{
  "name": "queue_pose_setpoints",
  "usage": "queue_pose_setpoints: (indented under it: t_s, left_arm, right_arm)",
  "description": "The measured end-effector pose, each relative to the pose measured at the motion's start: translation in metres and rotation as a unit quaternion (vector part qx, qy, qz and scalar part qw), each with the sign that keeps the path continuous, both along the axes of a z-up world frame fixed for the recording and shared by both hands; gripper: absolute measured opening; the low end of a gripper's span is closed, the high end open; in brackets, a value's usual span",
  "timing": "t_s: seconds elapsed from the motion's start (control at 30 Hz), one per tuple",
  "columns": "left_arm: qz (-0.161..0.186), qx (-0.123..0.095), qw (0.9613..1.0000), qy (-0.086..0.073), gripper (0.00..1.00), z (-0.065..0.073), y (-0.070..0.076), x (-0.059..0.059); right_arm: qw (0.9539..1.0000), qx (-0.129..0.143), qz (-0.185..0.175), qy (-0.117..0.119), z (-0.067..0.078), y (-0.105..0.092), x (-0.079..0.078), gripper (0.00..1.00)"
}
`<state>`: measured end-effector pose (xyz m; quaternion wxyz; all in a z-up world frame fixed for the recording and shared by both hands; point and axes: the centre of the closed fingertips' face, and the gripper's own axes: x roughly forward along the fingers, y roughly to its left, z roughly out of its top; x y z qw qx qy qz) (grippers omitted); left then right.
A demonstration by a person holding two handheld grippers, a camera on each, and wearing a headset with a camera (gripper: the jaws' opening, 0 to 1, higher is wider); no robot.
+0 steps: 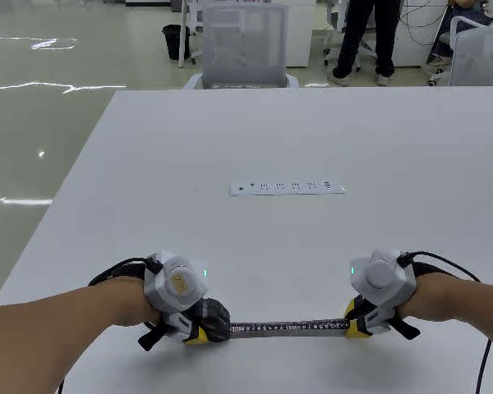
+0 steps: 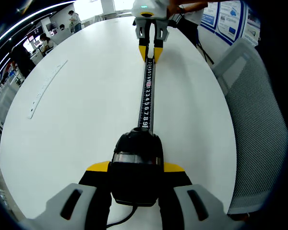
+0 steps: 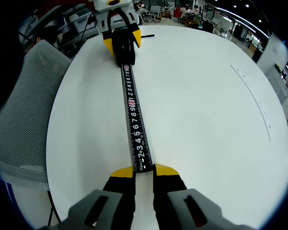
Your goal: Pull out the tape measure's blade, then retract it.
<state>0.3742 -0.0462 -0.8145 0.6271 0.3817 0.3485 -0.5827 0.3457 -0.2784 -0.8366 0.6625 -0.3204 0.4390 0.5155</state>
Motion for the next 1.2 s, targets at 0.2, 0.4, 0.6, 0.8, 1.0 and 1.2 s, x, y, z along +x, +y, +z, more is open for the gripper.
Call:
queue_pose_setpoints:
  t_s: [0.2,0.4,0.6,0.8,1.0,1.2]
  left_arm:
    - [0.000,-0.001,1.0000,0.000,0.33,0.000,0.000,0.000]
    - [0.001,0.000,1.0000,0.001,0.33,0.000,0.000,0.000]
    - [0.001,0.000,1.0000,0.000,0.33,0.000,0.000,0.000]
    - [0.001,0.000,1.0000,0.000,0.33,0.000,0.000,0.000]
    - [0.001,0.001,1.0000,0.000,0.33,0.000,0.000,0.000]
    - [0.001,0.000,1.0000,0.001,0.33,0.000,0.000,0.000]
  right_arm:
    - [1.0000,-0.002,-0.002,0.000,0.001,-0.005,-0.001,0.12]
    - [1.0000,-0.002,-0.004,0.000,0.001,-0.008,-0.001,0.12]
    - [1.0000,-0.003,-0.005,0.000,0.002,-0.012,-0.002,0.12]
    - [1.0000,-0.004,-0.006,-0.001,0.001,-0.016,-0.003,0.12]
    - [1.0000,-0.005,-0.008,-0.001,0.001,-0.019,-0.003,0.12]
    - [0.9999,-0.002,-0.013,0.001,0.002,-0.019,-0.004,0.12]
